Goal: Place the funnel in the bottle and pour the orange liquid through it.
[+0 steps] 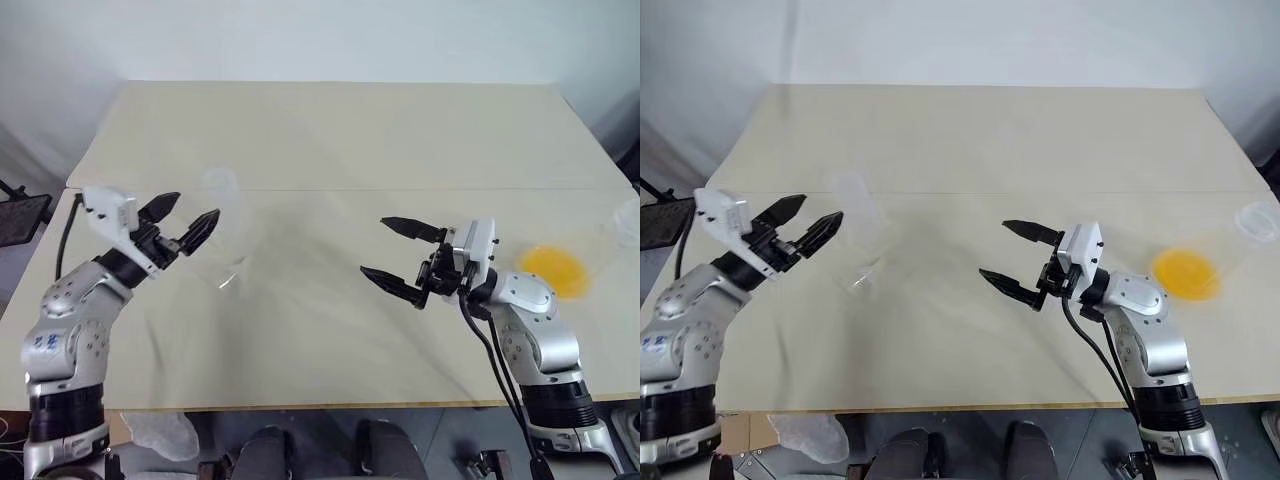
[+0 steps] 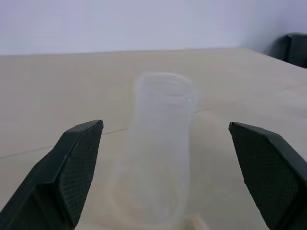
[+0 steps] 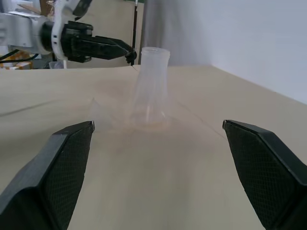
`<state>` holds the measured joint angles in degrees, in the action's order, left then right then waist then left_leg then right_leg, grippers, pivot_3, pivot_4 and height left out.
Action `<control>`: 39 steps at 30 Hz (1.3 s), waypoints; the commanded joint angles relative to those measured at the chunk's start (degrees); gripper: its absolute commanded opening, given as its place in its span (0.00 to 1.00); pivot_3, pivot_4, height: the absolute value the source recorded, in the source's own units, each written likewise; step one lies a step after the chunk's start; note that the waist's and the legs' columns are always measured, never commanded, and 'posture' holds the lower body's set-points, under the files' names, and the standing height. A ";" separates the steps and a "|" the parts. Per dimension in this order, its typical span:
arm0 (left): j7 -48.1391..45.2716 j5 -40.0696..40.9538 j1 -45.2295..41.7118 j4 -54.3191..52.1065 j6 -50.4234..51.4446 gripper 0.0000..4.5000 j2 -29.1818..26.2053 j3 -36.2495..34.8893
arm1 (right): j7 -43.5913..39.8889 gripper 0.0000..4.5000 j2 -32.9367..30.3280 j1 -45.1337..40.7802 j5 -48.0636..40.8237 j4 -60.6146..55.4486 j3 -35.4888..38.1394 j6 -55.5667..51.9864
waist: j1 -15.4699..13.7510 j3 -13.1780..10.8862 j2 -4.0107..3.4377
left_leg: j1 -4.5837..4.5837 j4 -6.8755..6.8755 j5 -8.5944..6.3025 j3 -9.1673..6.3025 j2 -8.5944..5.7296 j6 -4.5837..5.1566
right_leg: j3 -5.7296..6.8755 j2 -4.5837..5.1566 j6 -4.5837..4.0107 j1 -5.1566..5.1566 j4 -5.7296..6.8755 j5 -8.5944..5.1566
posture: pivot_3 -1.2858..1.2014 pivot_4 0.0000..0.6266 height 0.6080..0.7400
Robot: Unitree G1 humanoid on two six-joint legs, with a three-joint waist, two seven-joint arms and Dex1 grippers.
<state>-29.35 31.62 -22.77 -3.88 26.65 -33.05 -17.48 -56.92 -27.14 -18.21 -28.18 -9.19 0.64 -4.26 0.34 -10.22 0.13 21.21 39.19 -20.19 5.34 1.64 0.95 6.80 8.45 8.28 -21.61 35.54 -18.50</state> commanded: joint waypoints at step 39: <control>-29.25 -15.47 -30.36 28.11 -21.04 0.53 19.08 27.62 | 11.44 1.00 -4.91 25.50 -0.34 -16.83 22.27 4.12 | -1.80 -0.10 0.17 | 0.27 0.18 0.01 0.23 -0.14 0.01 | 0.28 0.02 0.02 0.07 -0.08 0.01 | 0.52 0.24 1.00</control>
<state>-56.94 18.49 -51.42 21.47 10.20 -15.13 8.49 -46.99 -31.49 6.11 -27.79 -21.28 19.84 -0.87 -1.45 -10.32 0.30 21.46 39.36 -20.18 5.65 1.52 0.97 7.05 8.47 8.31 -21.55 35.43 -18.49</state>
